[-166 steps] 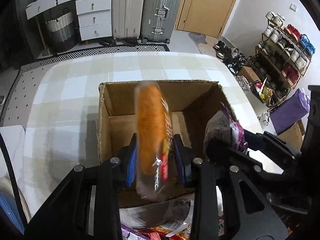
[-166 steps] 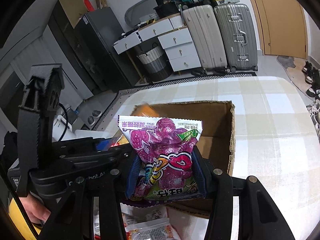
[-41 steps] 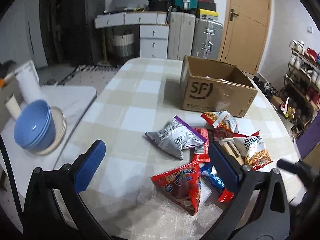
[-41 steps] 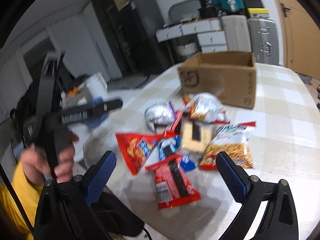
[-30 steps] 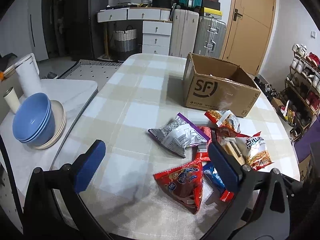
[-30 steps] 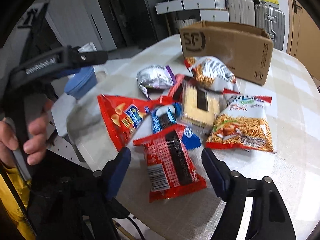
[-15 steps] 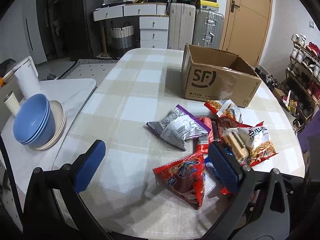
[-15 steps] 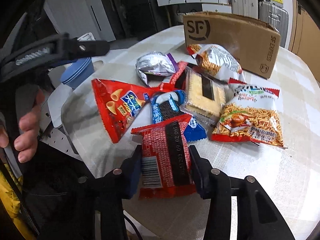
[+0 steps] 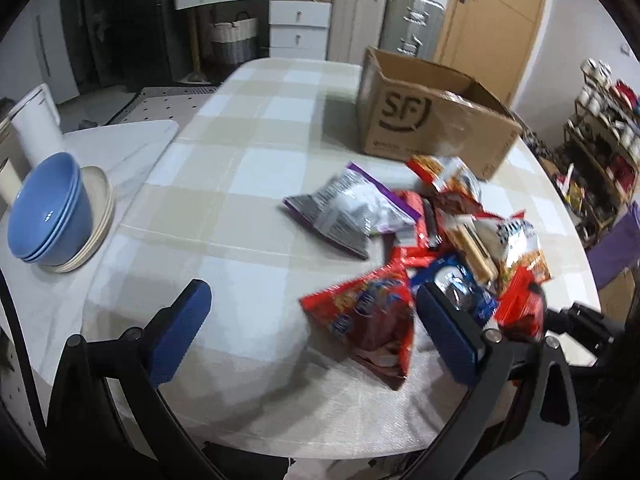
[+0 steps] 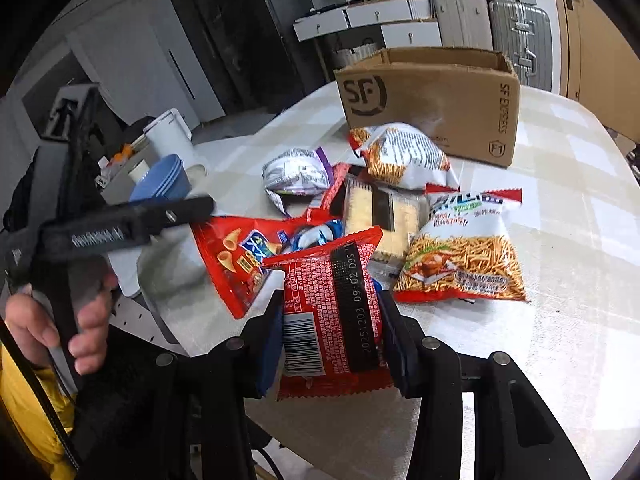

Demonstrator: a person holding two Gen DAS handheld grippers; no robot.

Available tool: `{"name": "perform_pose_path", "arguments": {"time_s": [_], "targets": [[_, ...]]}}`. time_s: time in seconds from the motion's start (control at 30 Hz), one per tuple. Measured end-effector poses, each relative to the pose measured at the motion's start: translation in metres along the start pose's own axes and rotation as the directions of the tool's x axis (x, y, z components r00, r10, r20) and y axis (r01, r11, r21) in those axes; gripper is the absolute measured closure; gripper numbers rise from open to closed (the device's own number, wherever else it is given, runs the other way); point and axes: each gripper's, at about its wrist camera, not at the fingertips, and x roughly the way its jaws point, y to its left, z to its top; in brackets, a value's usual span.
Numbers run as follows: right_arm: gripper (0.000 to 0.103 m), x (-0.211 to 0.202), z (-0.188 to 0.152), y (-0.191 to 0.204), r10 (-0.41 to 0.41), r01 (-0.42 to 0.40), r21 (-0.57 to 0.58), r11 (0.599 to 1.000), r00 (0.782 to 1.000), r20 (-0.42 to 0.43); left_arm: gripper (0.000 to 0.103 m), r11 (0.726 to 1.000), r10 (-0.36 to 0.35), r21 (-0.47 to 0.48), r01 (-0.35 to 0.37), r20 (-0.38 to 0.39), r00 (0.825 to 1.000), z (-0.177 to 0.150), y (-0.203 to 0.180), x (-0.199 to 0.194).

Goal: Organize snacks
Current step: 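Grasp the red chip bag with the right tool while the left tool grasps a red snack packet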

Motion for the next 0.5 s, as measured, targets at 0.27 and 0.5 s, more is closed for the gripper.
{"name": "perform_pose_path", "arguments": {"time_s": [0.27, 0.5], "targets": [[0.058, -0.006, 0.0, -0.004, 0.016, -0.016, 0.017, 1.0, 1.0, 0.002, 0.008, 0.998, -0.01, 0.067, 0.011, -0.022, 1.0, -0.007, -0.017, 0.01], [0.058, -0.011, 0.001, -0.005, 0.026, -0.026, 0.027, 0.999, 1.0, 0.015, 0.028, 0.995, -0.01, 0.096, 0.017, -0.069, 0.998, -0.012, -0.023, 0.025]]}}
